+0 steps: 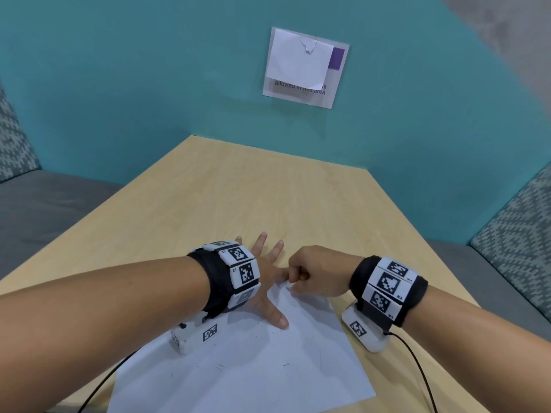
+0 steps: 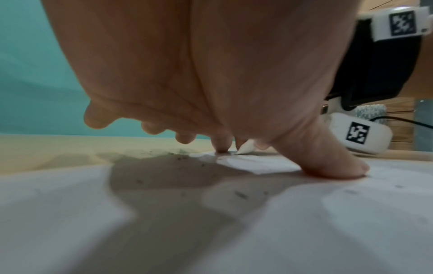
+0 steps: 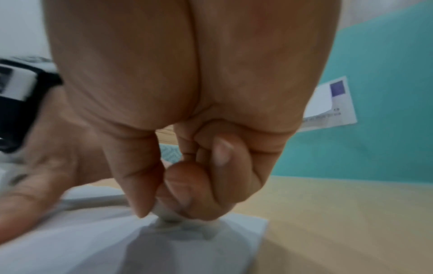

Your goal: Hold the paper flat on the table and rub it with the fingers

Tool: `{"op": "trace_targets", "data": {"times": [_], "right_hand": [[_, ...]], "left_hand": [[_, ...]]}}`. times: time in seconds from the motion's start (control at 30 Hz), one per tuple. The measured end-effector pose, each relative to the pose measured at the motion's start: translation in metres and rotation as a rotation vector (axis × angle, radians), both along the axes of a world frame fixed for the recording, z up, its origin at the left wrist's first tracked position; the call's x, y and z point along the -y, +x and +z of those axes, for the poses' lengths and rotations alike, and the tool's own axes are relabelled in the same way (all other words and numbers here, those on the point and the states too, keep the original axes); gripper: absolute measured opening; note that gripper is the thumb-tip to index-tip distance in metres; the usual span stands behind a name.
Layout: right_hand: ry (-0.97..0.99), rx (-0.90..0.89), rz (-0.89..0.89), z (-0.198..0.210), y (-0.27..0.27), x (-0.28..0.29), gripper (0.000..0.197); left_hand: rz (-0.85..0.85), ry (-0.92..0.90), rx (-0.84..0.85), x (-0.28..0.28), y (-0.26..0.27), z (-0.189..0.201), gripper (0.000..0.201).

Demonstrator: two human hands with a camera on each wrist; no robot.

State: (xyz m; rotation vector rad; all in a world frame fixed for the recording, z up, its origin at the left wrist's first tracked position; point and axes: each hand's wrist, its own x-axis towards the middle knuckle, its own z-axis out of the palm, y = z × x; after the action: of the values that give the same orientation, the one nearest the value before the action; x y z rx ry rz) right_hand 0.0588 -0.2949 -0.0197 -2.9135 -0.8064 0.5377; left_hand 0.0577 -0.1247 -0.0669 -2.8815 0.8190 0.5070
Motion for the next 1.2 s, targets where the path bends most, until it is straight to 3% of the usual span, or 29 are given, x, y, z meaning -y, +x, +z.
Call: {"op": "trace_targets", "data": {"times": [0.1, 0.27, 0.4, 0.53, 0.7, 0.83, 1.0, 1.2], "right_hand": [[0.02, 0.017, -0.068, 0.007, 0.008, 0.007, 0.013], [0.029, -0.086, 0.071, -0.003, -0.012, -0.001, 0.017], [0.031, -0.032, -0.033, 0.005, 0.003, 0.009, 0.011], [0.049, -0.106, 0.077, -0.003, -0.015, 0.003, 0.017], [0.037, -0.016, -0.047, 0.005, 0.001, 0.014, 0.01], [0.043, -0.089, 0.061, -0.001, -0.011, 0.008, 0.008], [-0.011, 0.018, -0.073, 0.003, 0.017, 0.026, 0.009], [0.005, -0.015, -0.097, 0.004, 0.02, 0.026, 0.009]], "left_hand": [[0.006, -0.005, -0.008, 0.001, -0.001, 0.0, 0.113], [0.015, 0.01, -0.013, 0.001, -0.003, 0.002, 0.106], [0.016, 0.018, -0.005, 0.002, -0.002, -0.001, 0.112], [0.016, -0.011, -0.014, 0.002, -0.004, 0.003, 0.109], [0.021, 0.019, -0.001, 0.003, -0.004, 0.001, 0.115], [0.023, 0.017, -0.03, 0.002, -0.004, 0.005, 0.114], [0.016, 0.053, -0.002, 0.0, -0.004, 0.001, 0.116], [-0.029, 0.079, 0.031, 0.01, -0.003, 0.011, 0.12]]}}
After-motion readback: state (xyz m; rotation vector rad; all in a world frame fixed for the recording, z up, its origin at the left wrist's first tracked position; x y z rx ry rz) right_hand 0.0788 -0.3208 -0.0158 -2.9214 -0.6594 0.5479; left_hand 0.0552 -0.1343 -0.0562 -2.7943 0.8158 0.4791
